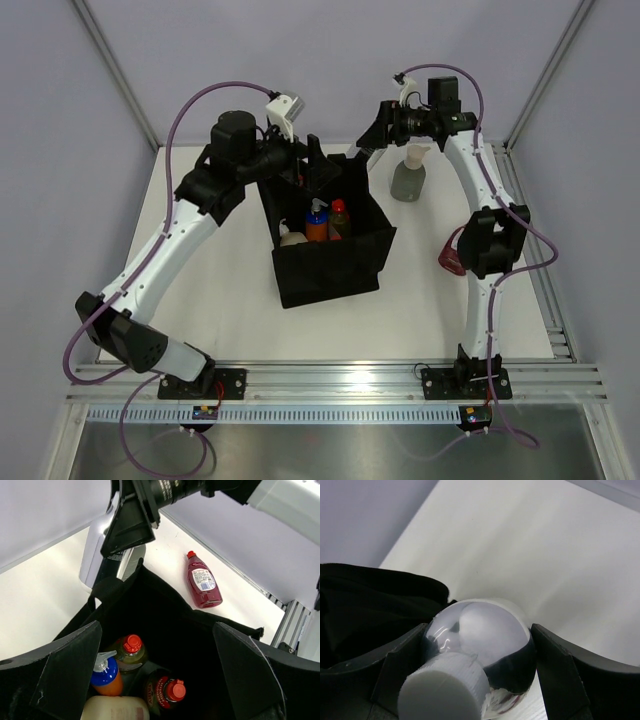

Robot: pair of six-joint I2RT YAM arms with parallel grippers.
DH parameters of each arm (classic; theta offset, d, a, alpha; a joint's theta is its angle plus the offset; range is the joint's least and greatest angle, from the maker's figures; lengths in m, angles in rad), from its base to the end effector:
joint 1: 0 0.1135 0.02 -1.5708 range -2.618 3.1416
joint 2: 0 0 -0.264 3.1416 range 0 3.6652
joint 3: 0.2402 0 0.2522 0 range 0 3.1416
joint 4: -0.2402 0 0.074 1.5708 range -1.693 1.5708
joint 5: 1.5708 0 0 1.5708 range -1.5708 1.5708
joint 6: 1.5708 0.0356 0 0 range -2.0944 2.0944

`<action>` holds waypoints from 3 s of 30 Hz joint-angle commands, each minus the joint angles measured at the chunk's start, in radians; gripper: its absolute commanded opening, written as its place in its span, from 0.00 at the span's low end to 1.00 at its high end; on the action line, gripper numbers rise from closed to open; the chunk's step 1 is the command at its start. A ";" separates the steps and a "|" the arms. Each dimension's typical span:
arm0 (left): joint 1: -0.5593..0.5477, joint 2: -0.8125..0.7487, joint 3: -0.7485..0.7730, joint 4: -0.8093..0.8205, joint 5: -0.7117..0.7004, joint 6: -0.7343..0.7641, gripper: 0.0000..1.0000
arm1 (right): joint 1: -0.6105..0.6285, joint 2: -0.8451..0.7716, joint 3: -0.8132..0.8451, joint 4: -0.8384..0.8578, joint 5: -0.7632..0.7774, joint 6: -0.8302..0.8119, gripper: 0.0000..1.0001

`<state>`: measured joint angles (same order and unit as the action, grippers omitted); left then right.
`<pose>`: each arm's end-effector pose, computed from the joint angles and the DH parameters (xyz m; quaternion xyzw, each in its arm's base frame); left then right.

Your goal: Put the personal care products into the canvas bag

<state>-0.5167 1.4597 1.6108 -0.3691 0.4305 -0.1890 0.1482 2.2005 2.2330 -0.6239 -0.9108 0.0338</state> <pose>0.2776 -0.1748 0.4491 0.2562 0.7298 -0.3676 0.5163 0.4883 0.1013 0.3414 -0.2518 0.7794 0.4249 0.3854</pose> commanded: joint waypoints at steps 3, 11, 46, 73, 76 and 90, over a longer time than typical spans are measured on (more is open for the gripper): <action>-0.006 -0.015 0.023 0.059 -0.027 0.020 0.99 | -0.018 -0.174 0.073 0.173 -0.097 0.158 0.00; -0.020 0.027 0.061 0.085 -0.114 0.046 0.99 | -0.044 -0.220 0.143 0.247 -0.080 0.282 0.00; -0.143 0.154 0.048 0.157 -0.317 0.132 0.43 | 0.132 -0.386 -0.108 0.501 -0.249 0.621 0.00; -0.115 -0.165 -0.259 -0.010 -0.099 0.393 0.00 | -0.105 -0.610 -0.216 -0.032 -0.028 0.005 0.99; -0.115 -0.131 -0.236 -0.066 -0.099 0.425 0.04 | -0.133 -0.651 -0.289 -0.117 0.042 -0.109 0.99; -0.115 0.017 -0.154 -0.169 -0.032 0.519 0.67 | -0.272 -0.906 -0.720 -0.108 0.136 -0.239 0.99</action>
<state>-0.6357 1.4342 1.3716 -0.5785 0.3138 0.2829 -0.1200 1.3518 1.5284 -0.7513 -0.7853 -0.1661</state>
